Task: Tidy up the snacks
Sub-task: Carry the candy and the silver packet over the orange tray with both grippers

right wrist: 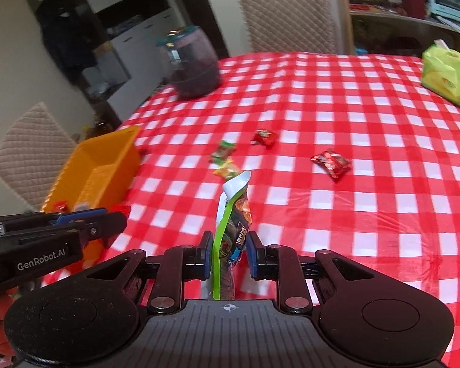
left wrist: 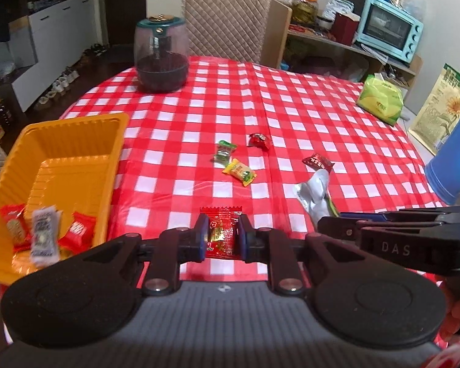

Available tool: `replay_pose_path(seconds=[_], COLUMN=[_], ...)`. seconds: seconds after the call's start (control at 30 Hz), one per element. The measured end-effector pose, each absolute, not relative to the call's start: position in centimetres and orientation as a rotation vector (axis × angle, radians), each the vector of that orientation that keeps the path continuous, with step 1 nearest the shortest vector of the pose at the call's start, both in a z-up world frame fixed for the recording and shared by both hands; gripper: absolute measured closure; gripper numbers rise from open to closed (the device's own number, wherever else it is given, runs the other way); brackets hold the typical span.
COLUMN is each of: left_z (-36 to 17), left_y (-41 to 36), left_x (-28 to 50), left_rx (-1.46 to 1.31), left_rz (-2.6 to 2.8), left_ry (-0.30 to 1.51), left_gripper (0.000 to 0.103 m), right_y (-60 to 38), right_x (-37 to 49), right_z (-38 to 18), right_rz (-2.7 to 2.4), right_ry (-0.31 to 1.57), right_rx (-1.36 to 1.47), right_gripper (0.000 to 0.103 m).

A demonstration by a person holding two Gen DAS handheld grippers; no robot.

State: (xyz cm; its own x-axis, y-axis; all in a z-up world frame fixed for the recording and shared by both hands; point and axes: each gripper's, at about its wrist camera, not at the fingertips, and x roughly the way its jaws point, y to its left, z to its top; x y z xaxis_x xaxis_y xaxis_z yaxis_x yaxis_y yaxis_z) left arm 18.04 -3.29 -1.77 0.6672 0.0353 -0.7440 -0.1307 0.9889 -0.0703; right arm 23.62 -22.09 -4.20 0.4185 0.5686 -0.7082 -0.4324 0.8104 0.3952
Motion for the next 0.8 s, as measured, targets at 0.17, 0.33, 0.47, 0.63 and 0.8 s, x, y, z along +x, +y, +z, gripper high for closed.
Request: replay_pose_path(seconds=[0.17,0.33,0.47,0.63,0.8], left_z=[-0.9,-0.4,-0.2,0.4,0.8], left_y=[-2.3,-0.3,2.2,6.3,10.2], left_x=[15.3,12.8,11.2,9.9,9.7], left_rx=[-0.146,-0.175,-0.194,-0.206,-0.202], left_rz=[0.139,0.175,0.199,0.220,0.220], left_ry=[0.823,0.813,0.809,0.799,0.785], left_gripper=[0.085,0.085,0.085,0.085,0.085], right_y=[-20.5,-18.2,-15.7,-11.7,-8.0], right_x=[22.3,20.8,19.7,18.7,18.2], right_z=[-3.7,-3.3,-2.9,-2.4,-1.8], right_rz=[0.715,0.788,0.838,0.873,0.879], right_ry=[0.947,0.959,0.973,0.981,0.976], right_rx=[0.160,0.160,0.171,0.184,0.192], right_gripper=[0.080,0.080,0.080,0.080,0.080])
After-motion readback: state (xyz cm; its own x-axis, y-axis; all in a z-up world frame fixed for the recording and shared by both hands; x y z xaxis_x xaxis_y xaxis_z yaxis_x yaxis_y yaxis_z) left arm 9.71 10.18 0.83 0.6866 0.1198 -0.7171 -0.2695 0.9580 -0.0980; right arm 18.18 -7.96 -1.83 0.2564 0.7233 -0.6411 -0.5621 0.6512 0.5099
